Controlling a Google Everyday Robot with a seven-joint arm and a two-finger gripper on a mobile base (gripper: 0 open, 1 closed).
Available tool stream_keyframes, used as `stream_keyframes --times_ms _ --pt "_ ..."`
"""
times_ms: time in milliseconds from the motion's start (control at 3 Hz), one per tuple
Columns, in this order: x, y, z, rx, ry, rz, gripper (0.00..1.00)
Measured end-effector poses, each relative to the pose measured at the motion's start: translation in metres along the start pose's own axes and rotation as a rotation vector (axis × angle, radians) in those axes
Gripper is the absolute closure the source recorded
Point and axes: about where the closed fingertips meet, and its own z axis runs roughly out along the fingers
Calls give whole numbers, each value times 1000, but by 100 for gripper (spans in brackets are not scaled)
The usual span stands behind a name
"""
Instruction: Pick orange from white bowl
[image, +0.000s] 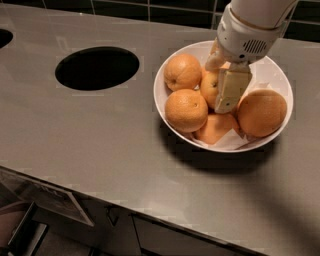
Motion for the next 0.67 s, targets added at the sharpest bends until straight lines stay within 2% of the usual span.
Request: stream_keyframes --times_ms 667 --pt "1 2 11 -31 7 -5 34"
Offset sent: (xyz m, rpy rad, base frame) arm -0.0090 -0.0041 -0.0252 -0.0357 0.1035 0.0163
